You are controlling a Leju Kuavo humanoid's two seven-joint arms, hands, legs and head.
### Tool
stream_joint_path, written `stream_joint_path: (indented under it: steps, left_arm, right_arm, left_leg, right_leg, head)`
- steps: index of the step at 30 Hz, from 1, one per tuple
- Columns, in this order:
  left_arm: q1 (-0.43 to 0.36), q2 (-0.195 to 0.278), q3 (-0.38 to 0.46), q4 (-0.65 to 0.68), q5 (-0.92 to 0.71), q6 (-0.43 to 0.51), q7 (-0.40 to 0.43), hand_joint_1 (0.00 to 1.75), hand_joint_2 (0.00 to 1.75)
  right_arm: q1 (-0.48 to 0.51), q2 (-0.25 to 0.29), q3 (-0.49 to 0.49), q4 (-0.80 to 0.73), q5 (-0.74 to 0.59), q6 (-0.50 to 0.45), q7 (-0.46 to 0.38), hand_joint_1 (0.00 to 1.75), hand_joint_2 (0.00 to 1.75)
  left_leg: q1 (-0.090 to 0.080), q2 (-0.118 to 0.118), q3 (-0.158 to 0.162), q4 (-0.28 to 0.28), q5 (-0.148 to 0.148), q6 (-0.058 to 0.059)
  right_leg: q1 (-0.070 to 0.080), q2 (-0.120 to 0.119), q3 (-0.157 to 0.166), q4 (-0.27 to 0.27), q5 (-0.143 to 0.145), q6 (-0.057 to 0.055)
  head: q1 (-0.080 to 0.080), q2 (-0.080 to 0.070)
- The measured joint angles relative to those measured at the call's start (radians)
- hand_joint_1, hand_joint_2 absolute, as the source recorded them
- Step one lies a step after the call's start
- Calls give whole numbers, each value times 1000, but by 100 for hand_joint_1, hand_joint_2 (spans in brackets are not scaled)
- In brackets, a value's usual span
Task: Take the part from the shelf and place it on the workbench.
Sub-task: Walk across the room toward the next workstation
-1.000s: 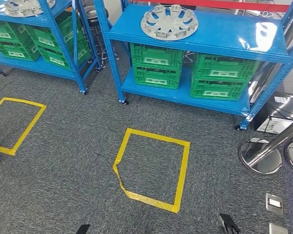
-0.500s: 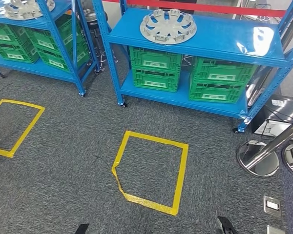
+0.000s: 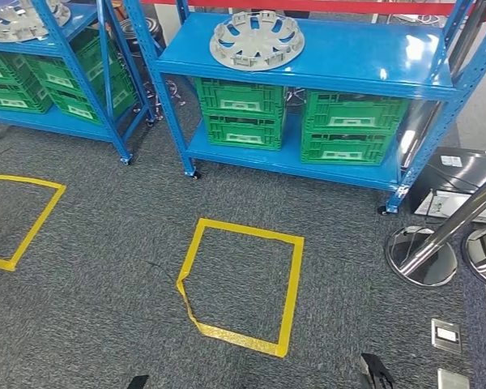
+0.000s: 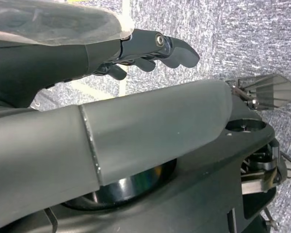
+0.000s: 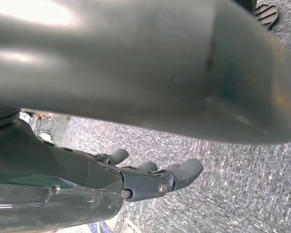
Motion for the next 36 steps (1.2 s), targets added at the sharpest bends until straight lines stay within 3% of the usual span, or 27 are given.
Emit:
stream_joint_path:
  steps: [4,7,8,10,12,15,16,17,20,21,22,24,25,27,28,30,31,32,33,36]
  left_arm:
    - [0,-1,0,0,-1,0,0,0,0]
    - [1,-1,0,0,-3,0,1,0,0]
    - [0,0,0,0,-5,0,1,0,0]
    - [0,1,-1,0,-8,0,2,0,0]
    - [0,-2,-1,-1,-10,0,2,0,0]
    - [-1,-6,-1,-1,-12,-1,2,0,0]
    - [0,-7,-1,-1,-12,-2,2,0,0]
    - [0,-9,-1,-1,-12,-2,3,0,0]
    - [0,-9,-2,0,-12,-3,6,0,0]
    - [0,-9,-2,0,-12,-3,6,0,0]
    - [0,-7,-2,0,-12,-2,7,0,0]
    - [-1,-8,-6,0,-12,-2,9,0,0]
    - [-1,-10,-7,-1,-12,-2,10,0,0]
    - [-3,-12,-10,-1,-12,-2,12,0,0]
    - [-3,-12,-11,-1,-12,-2,12,0,0]
    - [-2,-11,-14,-1,-11,-2,12,0,0]
    - [-1,-12,-16,-1,-11,-2,13,0,0]
    - [0,-12,-17,-1,-11,-2,14,0,0]
    - [1,-11,-17,-1,-11,-2,14,0,0]
    - [2,-6,-18,-1,-12,-2,15,0,0]
  right_arm:
    - [-1,0,0,0,0,-1,-5,0,0]
    - [-1,0,0,0,0,-2,-12,0,0]
    - [-1,1,0,0,0,-1,-13,0,0]
    - [-2,2,0,0,-2,-1,-11,0,0]
    - [-3,1,1,0,-5,-1,-6,0,0]
    - [-2,-2,1,0,-10,-2,-1,0,0]
    - [0,-4,1,0,-12,-2,1,0,0]
    - [1,-5,1,0,-13,-2,3,0,0]
    - [1,-6,2,0,-16,-1,5,0,0]
    - [-1,-5,2,0,-17,0,5,0,0]
    - [-2,-4,3,0,-17,0,5,0,0]
    - [-3,-6,4,0,-17,1,5,0,0]
    - [-3,-8,4,0,-17,0,6,0,0]
    - [-2,-11,5,0,-17,-1,5,0,0]
    - [-3,-13,6,0,-17,-3,4,0,0]
    - [-5,-12,7,0,-17,-6,2,0,0]
    - [-5,-12,7,0,-17,-7,2,0,0]
    - [-5,-12,8,0,-17,-8,2,0,0]
    - [-4,-12,9,0,-17,-8,2,0,0]
    - [-4,-9,14,0,-17,-9,3,0,0]
  left_leg:
    - [4,0,0,-3,-3,-41]
    - [3,0,-1,-1,-5,-49]
    - [0,0,-1,3,-7,-48]
    - [-1,3,14,-25,6,-28]
    - [3,15,48,-87,31,-5]
    - [8,35,70,-116,39,-4]
    - [10,40,71,-111,34,-8]
    - [14,44,70,-102,27,-15]
    - [30,57,60,-45,-10,-46]
    - [32,61,54,-21,-25,-57]
    - [31,63,48,-3,-34,-66]
    - [32,69,44,12,-41,-73]
    - [35,70,45,13,-43,-74]
    - [38,51,27,59,-77,-69]
    - [35,35,-1,118,-109,-61]
    - [17,9,-90,280,-174,-43]
    - [7,3,-127,340,-186,-33]
    - [-3,-1,-149,362,-178,-21]
    - [-14,-4,-150,341,-152,-7]
    - [-53,-19,-81,143,-49,50]
  right_leg:
    - [3,-1,0,1,-1,-3]
    - [3,-1,2,0,-1,-3]
    - [0,-2,4,-5,3,2]
    - [-7,-1,16,-28,13,16]
    - [-5,-2,10,-10,-2,24]
    - [-4,-4,-78,161,-77,30]
    - [-7,-5,-100,199,-83,36]
    - [-11,-7,-105,202,-71,43]
    - [-25,-34,-43,60,13,72]
    - [-26,-39,-30,30,20,69]
    - [-24,-40,-32,27,14,58]
    - [-19,-23,-46,47,3,24]
    - [-16,-15,-49,52,1,13]
    - [-11,-1,-48,52,0,-1]
    - [-8,4,-47,50,1,-6]
    - [0,14,-47,47,3,-13]
    - [5,20,-46,46,3,-16]
    - [10,27,-46,46,2,-18]
    - [15,33,-45,46,2,-20]
    - [21,50,-44,42,4,-23]
  head:
    - [-2,0]
    - [2,0]
    - [4,0]
    - [0,0]
    - [0,0]
    - [16,0]
    - [20,0]
    - [22,0]
    - [30,0]
    - [36,0]
    - [37,0]
    - [32,0]
    - [24,0]
    - [14,0]
    - [7,0]
    - [-8,0]
    - [-15,0]
    - [-20,0]
    - [-23,0]
    - [-29,0]
